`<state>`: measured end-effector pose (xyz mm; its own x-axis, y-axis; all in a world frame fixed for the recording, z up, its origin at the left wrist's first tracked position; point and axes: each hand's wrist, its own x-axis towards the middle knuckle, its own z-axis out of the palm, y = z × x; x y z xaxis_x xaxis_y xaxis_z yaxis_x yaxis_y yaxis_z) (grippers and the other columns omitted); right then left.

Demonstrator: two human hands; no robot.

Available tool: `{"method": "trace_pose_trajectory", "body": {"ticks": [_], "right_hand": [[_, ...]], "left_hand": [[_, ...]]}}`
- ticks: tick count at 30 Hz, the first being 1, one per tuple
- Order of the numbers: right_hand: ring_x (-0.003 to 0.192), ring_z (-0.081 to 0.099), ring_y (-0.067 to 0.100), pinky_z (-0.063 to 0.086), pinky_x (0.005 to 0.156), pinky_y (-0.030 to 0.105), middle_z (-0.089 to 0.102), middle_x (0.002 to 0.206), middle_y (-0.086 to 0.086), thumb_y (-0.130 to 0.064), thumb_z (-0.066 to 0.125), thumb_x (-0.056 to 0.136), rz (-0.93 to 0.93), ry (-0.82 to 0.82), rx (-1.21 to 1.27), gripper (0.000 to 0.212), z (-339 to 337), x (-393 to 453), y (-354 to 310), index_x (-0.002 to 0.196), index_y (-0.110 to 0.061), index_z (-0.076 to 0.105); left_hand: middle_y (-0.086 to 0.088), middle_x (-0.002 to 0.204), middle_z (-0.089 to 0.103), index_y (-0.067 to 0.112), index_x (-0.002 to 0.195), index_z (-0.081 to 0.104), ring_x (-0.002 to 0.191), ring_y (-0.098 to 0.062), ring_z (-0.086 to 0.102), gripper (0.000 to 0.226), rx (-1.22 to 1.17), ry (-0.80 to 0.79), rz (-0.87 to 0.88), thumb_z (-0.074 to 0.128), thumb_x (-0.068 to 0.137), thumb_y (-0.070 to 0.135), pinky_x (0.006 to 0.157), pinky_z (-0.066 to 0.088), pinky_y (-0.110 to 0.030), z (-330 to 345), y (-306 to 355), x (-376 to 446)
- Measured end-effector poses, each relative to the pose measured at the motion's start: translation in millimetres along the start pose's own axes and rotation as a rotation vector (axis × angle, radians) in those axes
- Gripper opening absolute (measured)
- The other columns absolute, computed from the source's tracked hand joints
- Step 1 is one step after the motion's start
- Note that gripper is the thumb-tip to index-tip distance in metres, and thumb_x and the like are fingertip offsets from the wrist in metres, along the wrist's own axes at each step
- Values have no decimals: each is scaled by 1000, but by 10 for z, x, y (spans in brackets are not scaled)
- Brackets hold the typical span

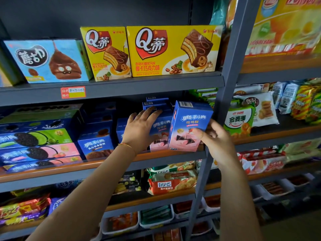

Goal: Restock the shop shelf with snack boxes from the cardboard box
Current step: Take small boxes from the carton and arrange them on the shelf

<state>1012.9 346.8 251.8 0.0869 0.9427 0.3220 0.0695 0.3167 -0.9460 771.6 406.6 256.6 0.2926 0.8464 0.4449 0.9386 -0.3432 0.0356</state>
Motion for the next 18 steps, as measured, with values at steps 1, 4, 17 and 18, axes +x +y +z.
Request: {"method": "trace_pose_trajectory", "body": {"ticks": [1,4,17,18], "right_hand": [[99,66,-6,50,75,9,72,102,-24,-20,73,88,-2,1,-5,32,2,10,8,111,-39,63],[98,64,-9,50,74,8,71,102,-26,-20,73,88,-10,3,-10,33,24,42,33,112,-40,63],[108,61,0,48,88,21,70,113,-19,-23,72,89,-36,-60,-63,31,243,193,131,114,-39,63],[107,61,-2,47,89,20,69,114,-19,-24,72,89,-38,-62,-78,31,257,200,146,115,-38,63]], "left_hand": [[-1,163,24,30,156,22,148,-28,28,85,5,-5,-5,63,87,58,121,15,-48,9,-6,18],[0,164,23,32,156,20,148,-27,27,87,27,-16,-9,65,86,59,121,17,-48,31,-29,71],[0,165,18,30,158,13,151,-24,17,92,-107,-93,-32,70,87,43,122,13,-49,-60,-176,101],[0,164,20,30,158,14,151,-24,17,86,-152,-69,-41,67,89,36,122,14,-48,-75,-192,46]]}}
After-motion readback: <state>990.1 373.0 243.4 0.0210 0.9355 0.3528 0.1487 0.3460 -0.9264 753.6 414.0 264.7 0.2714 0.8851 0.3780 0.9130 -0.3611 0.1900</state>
